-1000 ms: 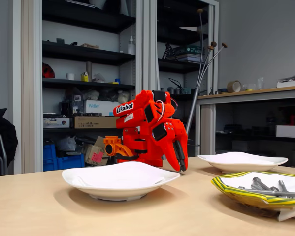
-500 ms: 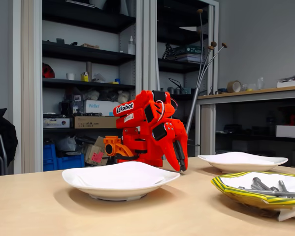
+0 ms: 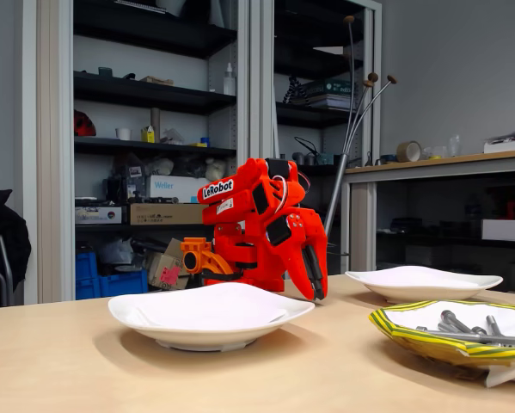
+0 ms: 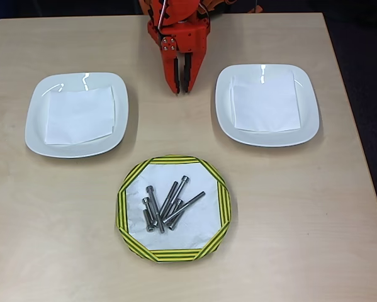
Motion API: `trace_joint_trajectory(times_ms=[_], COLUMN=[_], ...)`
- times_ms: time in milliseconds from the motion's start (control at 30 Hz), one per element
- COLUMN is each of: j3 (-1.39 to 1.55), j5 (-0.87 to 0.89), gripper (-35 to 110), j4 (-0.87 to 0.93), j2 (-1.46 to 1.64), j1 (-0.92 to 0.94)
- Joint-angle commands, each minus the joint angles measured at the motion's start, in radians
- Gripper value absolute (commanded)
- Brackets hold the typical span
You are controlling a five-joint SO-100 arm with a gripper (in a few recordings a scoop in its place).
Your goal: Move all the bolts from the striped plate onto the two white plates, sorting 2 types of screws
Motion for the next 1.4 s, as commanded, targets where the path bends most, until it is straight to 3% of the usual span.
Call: trace_joint_trajectory(times_ms=[0,67,233,333,600,767,833,867,967,1033,1133,1367], j3=[-0.026,-0.118,-0.560,-0.746,-0.991,-1.210,-1.296,-1.341,-1.463,-1.536,-1.580,-1.621], j5=[0.028,0.008,-0.083,-0.048,0.066,0.193,0.233,0.239,0.173,0.164,0.158,0.235], gripper=[5,5,5,5,5,0,7,12,0,0,11,10], j4=[0.023,0.044,0.118,0.075,-0.295,-0.256,-0.238,-0.238,-0.281,-0.288,-0.359,-0.448], j2=[0.009,-0.040,-0.494,-0.723,-1.146,-1.417,-1.511,-1.555,-1.689,-1.767,-1.838,-1.967], j1=[-0.005,0.020,0.130,0.126,0.014,-0.034,-0.037,-0.034,-0.029,-0.025,-0.012,-0.006])
